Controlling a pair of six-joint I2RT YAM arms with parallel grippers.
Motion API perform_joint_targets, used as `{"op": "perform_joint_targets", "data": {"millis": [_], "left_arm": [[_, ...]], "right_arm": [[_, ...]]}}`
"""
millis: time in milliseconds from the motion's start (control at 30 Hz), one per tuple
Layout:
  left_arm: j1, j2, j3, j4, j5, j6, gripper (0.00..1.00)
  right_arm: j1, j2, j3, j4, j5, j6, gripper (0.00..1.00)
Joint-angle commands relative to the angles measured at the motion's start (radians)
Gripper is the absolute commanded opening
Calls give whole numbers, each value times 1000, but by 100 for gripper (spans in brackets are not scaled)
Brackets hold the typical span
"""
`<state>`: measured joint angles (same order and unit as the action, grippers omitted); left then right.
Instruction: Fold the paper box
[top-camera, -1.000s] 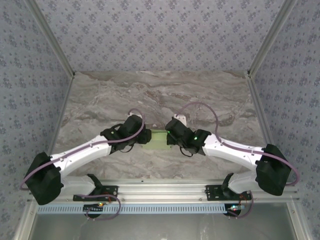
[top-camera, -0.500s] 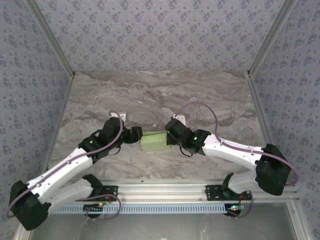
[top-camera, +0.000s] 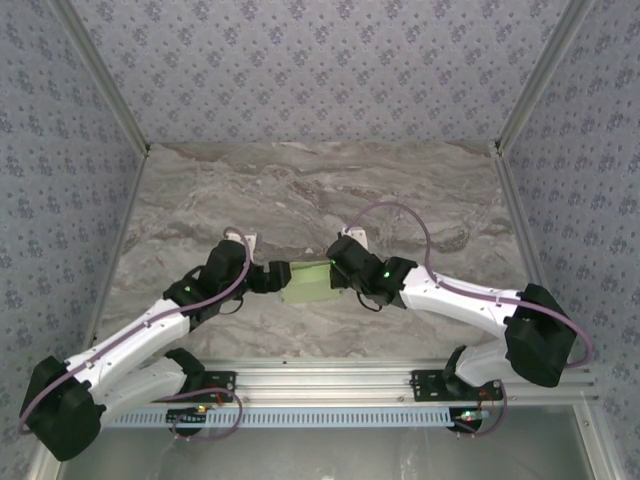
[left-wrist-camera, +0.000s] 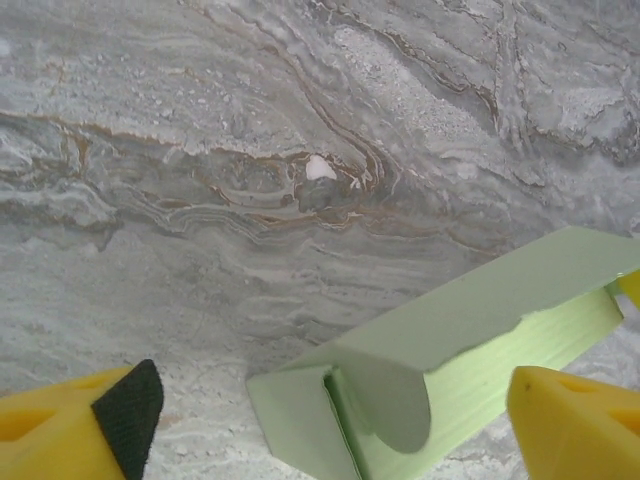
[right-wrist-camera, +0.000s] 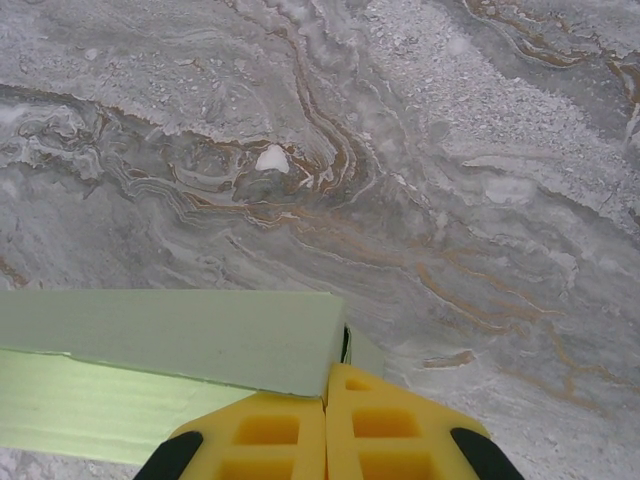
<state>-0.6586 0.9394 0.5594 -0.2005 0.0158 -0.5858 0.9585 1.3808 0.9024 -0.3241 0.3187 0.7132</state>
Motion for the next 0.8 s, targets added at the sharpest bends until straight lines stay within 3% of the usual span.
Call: {"op": "perform_joint_targets", "data": {"millis": [0, 467, 667, 767], "left_arm": [[12, 5, -12, 23, 16, 34, 83], [11, -30, -76, 6, 18, 77, 68], [12, -42, -79, 7, 12, 72, 69], [12, -49, -70, 5, 14, 63, 78]], "right_arm": [[4, 27, 4, -54, -17, -9, 7], [0, 24, 10, -62, -24, -8, 6], [0, 26, 13, -63, -27, -8, 6], [-1, 26, 12, -63, -27, -4, 6]]}}
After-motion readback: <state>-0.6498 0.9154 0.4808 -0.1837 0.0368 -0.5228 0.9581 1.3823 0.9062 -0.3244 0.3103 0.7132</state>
